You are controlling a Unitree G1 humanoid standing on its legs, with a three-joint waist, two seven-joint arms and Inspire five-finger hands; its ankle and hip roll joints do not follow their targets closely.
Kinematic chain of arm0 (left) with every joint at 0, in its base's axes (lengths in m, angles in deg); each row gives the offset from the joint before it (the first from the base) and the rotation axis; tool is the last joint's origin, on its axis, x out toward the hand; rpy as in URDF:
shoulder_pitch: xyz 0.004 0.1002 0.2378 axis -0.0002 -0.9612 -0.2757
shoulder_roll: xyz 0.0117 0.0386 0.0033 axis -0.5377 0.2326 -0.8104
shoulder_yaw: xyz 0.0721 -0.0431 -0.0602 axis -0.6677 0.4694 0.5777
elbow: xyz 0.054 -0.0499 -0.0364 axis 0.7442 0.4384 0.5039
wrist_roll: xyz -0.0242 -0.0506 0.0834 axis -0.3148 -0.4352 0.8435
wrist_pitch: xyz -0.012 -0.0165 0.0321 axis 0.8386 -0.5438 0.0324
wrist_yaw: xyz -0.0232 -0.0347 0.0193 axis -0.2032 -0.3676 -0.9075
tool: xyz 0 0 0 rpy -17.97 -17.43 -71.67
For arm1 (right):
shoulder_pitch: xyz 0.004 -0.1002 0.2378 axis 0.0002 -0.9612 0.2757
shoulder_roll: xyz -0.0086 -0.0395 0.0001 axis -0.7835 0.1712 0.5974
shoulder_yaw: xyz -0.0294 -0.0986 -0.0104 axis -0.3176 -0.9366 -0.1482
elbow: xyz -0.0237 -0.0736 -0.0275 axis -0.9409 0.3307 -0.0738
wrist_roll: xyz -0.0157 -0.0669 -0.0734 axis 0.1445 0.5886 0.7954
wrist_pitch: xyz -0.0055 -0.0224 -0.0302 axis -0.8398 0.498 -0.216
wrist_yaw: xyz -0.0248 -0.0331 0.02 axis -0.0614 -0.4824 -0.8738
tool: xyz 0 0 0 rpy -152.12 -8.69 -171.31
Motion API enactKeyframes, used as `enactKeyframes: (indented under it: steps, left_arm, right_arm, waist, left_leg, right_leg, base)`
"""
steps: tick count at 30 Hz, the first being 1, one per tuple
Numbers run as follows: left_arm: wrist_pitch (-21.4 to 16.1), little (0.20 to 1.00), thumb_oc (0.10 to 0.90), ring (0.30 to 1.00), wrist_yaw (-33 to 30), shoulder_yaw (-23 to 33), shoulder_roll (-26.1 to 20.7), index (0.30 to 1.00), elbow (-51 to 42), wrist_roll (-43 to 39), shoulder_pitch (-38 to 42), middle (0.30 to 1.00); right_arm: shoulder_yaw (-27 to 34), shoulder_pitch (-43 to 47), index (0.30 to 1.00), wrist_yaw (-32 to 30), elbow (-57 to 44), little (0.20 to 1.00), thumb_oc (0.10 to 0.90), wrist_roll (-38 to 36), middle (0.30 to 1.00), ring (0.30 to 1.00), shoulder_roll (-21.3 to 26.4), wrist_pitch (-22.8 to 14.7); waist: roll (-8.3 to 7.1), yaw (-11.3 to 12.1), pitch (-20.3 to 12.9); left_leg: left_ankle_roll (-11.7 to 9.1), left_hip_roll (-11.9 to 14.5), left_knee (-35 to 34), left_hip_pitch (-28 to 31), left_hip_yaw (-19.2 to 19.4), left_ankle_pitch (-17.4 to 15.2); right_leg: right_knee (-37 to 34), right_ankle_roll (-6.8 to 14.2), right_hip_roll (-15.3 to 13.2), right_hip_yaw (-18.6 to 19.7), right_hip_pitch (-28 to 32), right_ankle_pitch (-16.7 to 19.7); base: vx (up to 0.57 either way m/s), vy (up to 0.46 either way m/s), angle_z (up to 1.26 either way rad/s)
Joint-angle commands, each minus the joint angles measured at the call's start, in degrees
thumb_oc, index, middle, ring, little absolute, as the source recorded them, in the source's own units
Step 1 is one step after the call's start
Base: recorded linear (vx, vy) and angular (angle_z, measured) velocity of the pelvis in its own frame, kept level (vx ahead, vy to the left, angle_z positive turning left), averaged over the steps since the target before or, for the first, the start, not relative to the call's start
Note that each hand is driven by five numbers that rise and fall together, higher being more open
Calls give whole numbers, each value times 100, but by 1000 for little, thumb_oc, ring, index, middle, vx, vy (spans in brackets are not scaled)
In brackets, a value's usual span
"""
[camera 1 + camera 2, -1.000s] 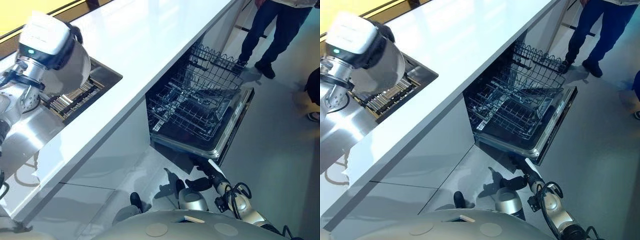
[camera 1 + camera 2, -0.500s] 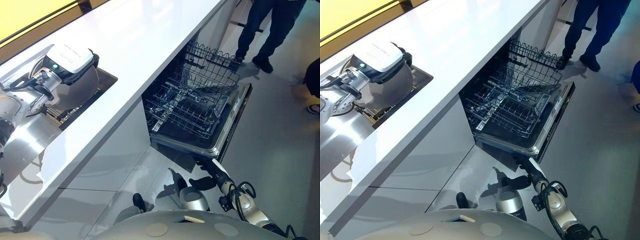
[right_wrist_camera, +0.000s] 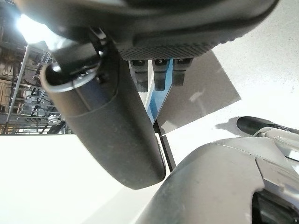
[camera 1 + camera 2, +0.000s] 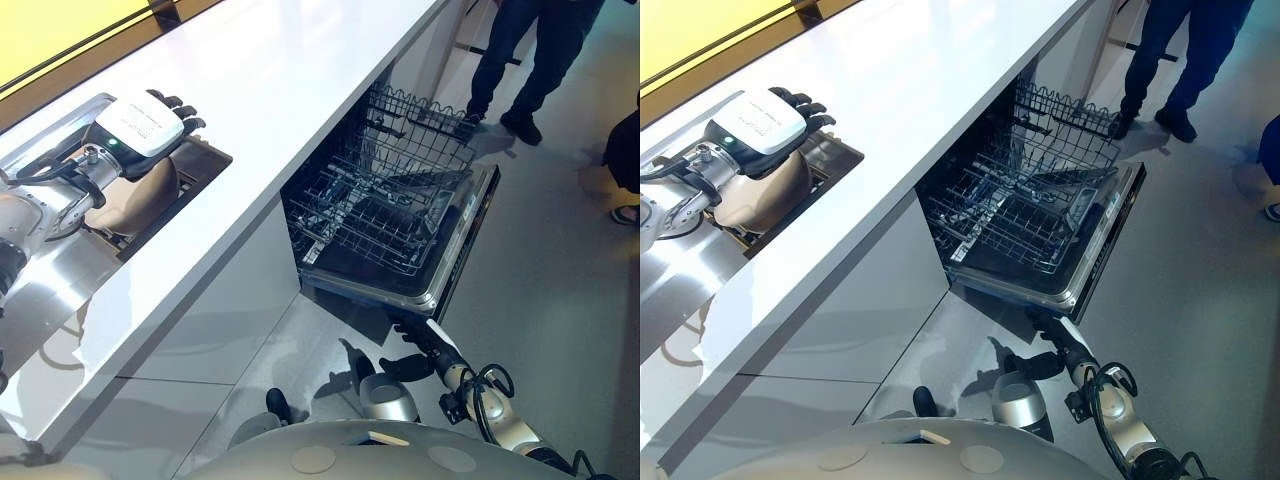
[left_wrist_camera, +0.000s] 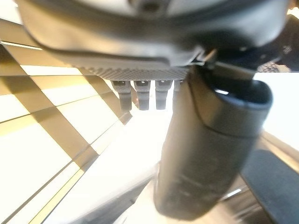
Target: Pick up plates and place into dishwasher.
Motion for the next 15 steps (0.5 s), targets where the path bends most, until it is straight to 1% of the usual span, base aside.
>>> enactKeyframes:
  steps: [1,2,6,8,9,10,12,13,14,15]
  left_arm:
    - [608,900,800,900,-585,1124,-240,900,389,-671,539,900]
    - [575,900,800,900,-601,1293,-202,900,448,-662,455,900]
    - [578,900,800,900,-602,1507,-161,900,527,-900,316,900]
    - [556,900,800,900,-490,1591,-152,900,533,-975,270,900]
    - [588,900,800,900,-371,1601,-147,900,535,-1164,252,900]
    - [607,900,800,900,-157,1682,-95,900,531,-1377,196,900]
    - [837,900,800,900,751,1845,12,900,521,-2009,61,900]
    - [1159,900,800,900,1265,1928,57,900,500,-2529,-22,900]
    - [1437,900,800,900,1788,2068,220,900,611,-3340,-136,900]
    - [1613,900,800,900,2031,2200,312,900,619,-3789,-216,900]
  right_arm:
    - [107,172,900,-71,-280,900,800,-198,900,900,268,-455]
    - [105,171,900,-65,-260,900,800,-205,900,900,249,-456]
    - [110,155,900,-59,-258,900,800,-195,900,900,227,-448]
    - [132,146,900,-41,-257,900,800,-192,900,900,230,-454]
    - [132,147,900,-42,-261,900,800,-185,900,900,228,-450]
    - [128,145,900,-56,-270,900,800,-182,900,900,212,-439]
    - [123,148,900,-77,-298,900,800,-163,900,900,196,-398]
    - [122,153,900,-92,-300,900,800,-153,900,900,179,-380]
    - [112,157,900,-121,-340,900,800,-135,900,900,159,-326]
    - [92,167,900,-148,-362,900,800,-127,900,900,143,-297]
  waist:
    - [321,45,-323]
    - [305,59,-326]
    - [288,69,-341]
    - [278,78,-345]
    - [280,76,-344]
    - [273,86,-342]
    - [269,98,-333]
    - [266,107,-325]
    - [265,91,-291]
    - [261,109,-300]
  left_leg:
    - [593,-540,411,-16,163,-1043]
    - [594,-538,414,-14,152,-1050]
    - [588,-535,413,-15,144,-1050]
    - [589,-532,412,-12,140,-1052]
    - [588,-530,409,-13,137,-1050]
    - [587,-527,410,-12,135,-1052]
    - [590,-526,422,-13,124,-1062]
    - [588,-525,427,-15,120,-1057]
    - [594,-530,434,11,81,-1073]
    - [586,-524,440,-22,90,-1058]
  right_leg:
    - [772,347,434,-18,-665,-167]
    - [780,343,435,-25,-668,-170]
    - [783,340,436,-37,-668,-175]
    - [783,338,436,-44,-669,-178]
    - [784,338,437,-44,-669,-180]
    - [788,340,437,-50,-671,-184]
    - [787,339,443,-47,-663,-206]
    - [787,339,445,-44,-660,-203]
    - [805,348,444,-59,-628,-245]
    - [787,341,454,-42,-651,-227]
  base:
    - [6,-14,4]
    - [8,-18,4]
    - [2,-4,1]
    - [0,0,0]
    - [0,0,0]
    - [0,0,0]
    - [0,0,0]
    - [0,0,0]
    - [0,0,0]
    - [0,0,0]
